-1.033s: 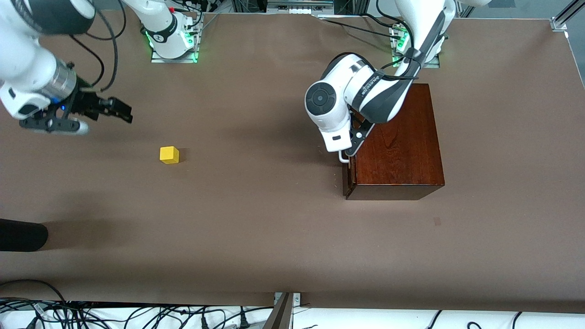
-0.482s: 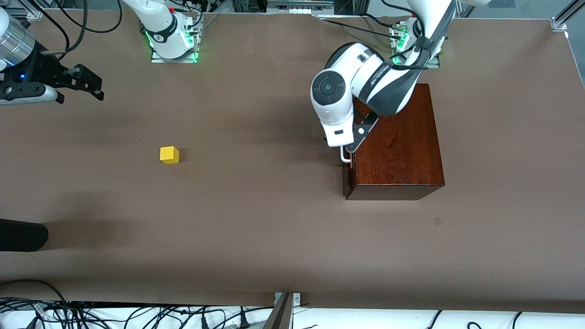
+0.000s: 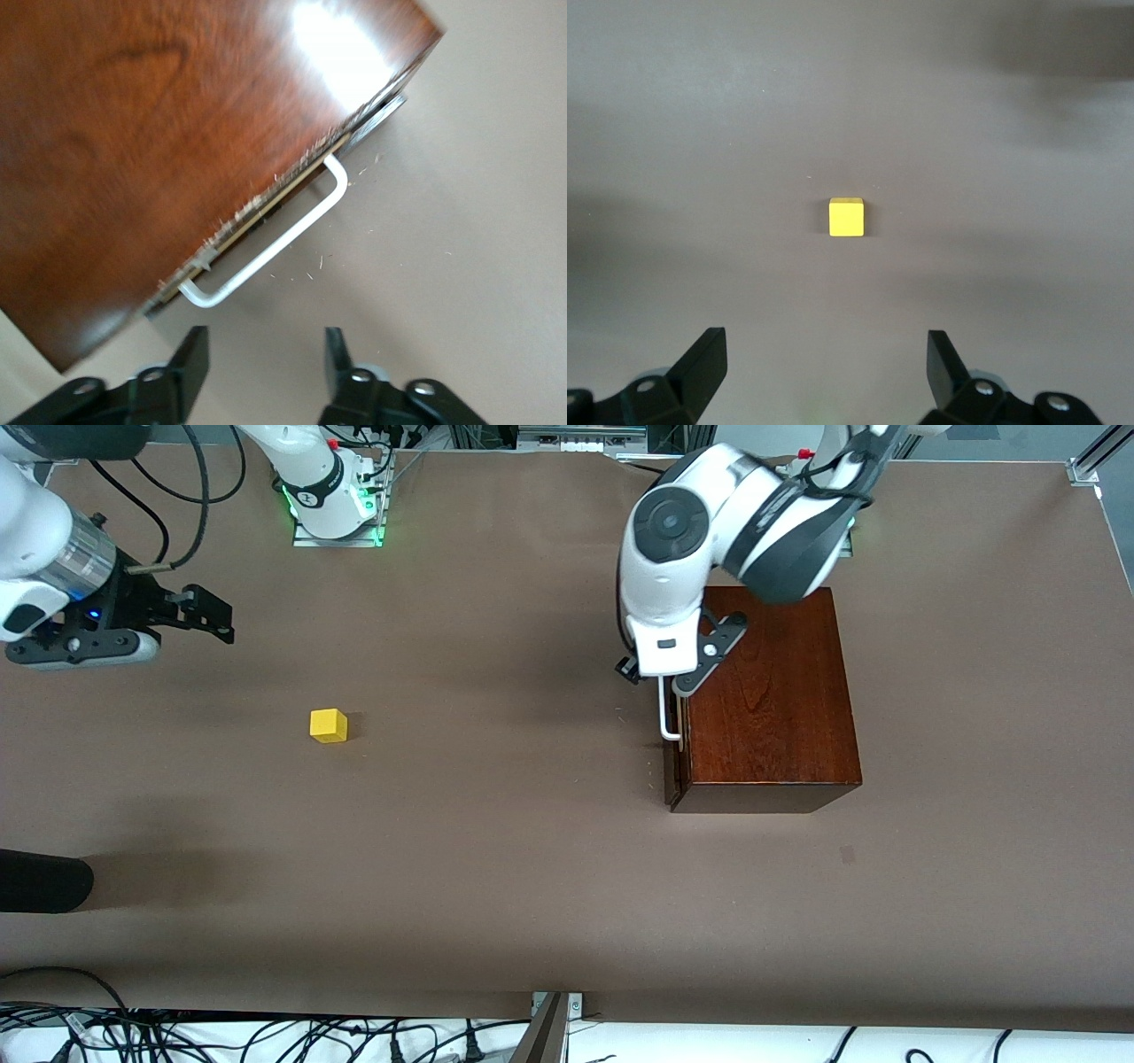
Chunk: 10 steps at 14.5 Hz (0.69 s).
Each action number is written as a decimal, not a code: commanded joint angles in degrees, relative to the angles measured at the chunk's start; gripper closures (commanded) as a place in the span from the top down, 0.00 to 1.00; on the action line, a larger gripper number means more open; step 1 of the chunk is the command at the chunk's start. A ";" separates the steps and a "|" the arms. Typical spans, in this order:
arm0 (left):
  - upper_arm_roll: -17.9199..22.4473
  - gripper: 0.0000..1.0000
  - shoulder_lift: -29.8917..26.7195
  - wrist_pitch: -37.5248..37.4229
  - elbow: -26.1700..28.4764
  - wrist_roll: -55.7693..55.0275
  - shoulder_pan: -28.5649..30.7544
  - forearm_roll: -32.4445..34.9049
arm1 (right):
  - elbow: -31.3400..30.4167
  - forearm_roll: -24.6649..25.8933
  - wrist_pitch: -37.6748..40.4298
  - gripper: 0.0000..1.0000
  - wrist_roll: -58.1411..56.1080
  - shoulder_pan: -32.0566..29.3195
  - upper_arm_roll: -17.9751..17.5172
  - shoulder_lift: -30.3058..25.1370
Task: Open drawer, take yellow block, close drawer
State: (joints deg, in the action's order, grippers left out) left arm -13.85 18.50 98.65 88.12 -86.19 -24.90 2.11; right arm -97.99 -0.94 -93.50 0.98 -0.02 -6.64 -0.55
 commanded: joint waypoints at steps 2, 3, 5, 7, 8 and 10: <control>-4.52 1.00 -8.11 -6.08 1.80 17.33 12.05 -2.55 | 2.63 0.94 1.48 1.00 -0.01 -0.15 1.09 0.82; -4.52 1.00 -9.78 -7.93 2.23 22.25 14.07 -2.55 | 2.63 1.12 1.39 1.00 -0.18 -0.07 2.40 0.90; -4.52 1.00 -13.29 -10.92 3.20 32.44 18.11 -2.64 | 2.37 1.82 1.66 1.00 -0.80 -0.07 4.16 0.73; -3.82 1.00 -15.67 -14.00 3.55 43.86 22.33 -2.64 | 2.71 1.82 1.66 1.00 -1.15 -0.07 6.28 0.20; -2.69 1.00 -17.07 -14.36 4.51 49.57 23.83 -2.64 | 3.59 1.65 1.57 1.00 -1.67 -0.07 7.33 0.20; 2.57 1.00 -18.84 -14.45 5.48 59.60 24.02 -2.64 | 6.05 1.65 1.66 1.00 -2.12 -0.07 7.43 0.73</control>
State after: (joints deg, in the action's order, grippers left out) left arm -14.85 3.11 84.05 90.14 -36.53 -1.97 0.96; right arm -95.21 0.19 -93.15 -0.43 -0.20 0.71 -0.32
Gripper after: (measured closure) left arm 0.000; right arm 0.000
